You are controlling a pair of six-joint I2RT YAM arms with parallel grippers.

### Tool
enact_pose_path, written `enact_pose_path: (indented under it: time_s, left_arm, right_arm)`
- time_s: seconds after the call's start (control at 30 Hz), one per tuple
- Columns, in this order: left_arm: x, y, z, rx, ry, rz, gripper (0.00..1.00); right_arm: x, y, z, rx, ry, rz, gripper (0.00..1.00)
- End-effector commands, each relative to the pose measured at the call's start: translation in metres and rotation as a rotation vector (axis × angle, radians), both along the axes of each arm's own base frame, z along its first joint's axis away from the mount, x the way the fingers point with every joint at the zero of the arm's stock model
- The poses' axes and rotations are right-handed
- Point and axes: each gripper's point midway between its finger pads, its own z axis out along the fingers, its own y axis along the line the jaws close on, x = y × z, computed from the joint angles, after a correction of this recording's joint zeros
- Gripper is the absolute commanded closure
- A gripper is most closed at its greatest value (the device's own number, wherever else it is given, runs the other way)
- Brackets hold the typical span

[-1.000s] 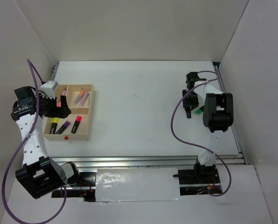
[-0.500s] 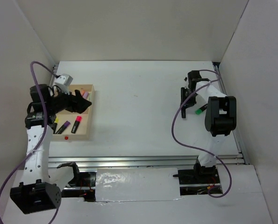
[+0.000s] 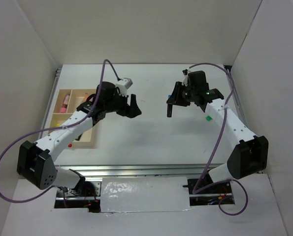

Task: Sort the stationery into containers
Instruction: Pass the stationery from the right arm to the left

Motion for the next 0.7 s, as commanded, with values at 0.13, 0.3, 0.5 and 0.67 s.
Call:
enact_pose_path:
  time_s: [0.13, 0.3, 0.5, 0.67]
  left_arm:
    - [0.031, -0.057, 0.046, -0.102, -0.066, -0.005, 0.18]
    - [0.036, -0.086, 0.040, -0.123, -0.021, -0.046, 0.17]
    - [0.036, -0.115, 0.046, -0.146, -0.031, -0.096, 0.17]
    - [0.034, -0.126, 0.042, -0.173, -0.002, -0.141, 0.21]
  right_arm:
    - [-0.002, 0.027, 0.018, 0.098, 0.024, -0.078, 1.00]
    - [0.007, 0.032, 0.027, 0.090, 0.034, -0.123, 1.00]
    - [0.009, 0.044, 0.034, 0.143, 0.069, -0.118, 1.00]
    - [0.008, 0.048, 0.037, 0.153, 0.063, -0.108, 1.00]
